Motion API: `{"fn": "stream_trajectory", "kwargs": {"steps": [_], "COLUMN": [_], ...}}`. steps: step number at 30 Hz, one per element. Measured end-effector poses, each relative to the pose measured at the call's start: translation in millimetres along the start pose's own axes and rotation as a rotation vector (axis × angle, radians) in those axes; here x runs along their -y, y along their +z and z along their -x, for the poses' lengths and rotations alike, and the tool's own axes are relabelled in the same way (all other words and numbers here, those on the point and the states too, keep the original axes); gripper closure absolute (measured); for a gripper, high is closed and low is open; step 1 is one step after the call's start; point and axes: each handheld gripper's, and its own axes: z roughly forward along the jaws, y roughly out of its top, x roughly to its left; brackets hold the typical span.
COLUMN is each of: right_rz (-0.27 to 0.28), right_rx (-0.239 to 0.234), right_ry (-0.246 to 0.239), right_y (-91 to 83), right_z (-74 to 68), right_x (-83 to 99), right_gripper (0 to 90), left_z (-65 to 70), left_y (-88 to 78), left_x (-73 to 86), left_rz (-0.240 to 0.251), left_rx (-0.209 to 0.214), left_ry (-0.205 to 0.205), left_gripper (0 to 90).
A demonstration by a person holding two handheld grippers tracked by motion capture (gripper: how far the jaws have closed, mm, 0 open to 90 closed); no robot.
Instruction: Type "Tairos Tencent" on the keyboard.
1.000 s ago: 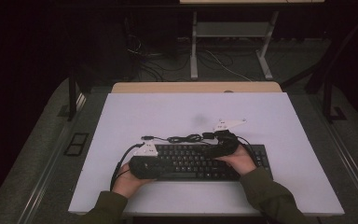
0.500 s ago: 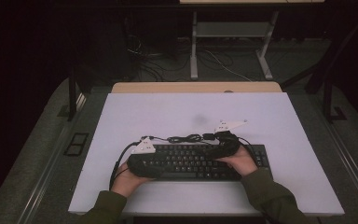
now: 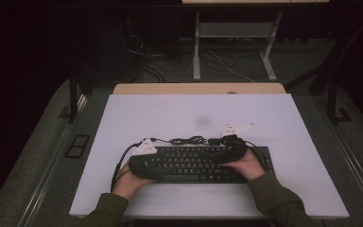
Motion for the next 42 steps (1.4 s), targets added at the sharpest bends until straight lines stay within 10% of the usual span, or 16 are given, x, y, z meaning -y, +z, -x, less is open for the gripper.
{"fn": "stream_trajectory", "kwargs": {"steps": [30, 42], "right_rz": [-0.052, -0.123], "right_rx": [-0.057, -0.069], "right_ry": [-0.056, -0.082], "right_y": [-39.2, -39.7], "right_z": [-10.8, -12.3], "right_x": [20.4, 31.7], "right_gripper": [88.9, 89.3], "left_z": [1.7, 1.1], "left_y": [2.1, 2.4], "left_x": [0.4, 0.9], "left_rz": [-0.008, -0.008], "left_rx": [-0.012, -0.014], "left_ry": [-0.004, -0.002], "left_gripper": [25.4, 24.7]}}
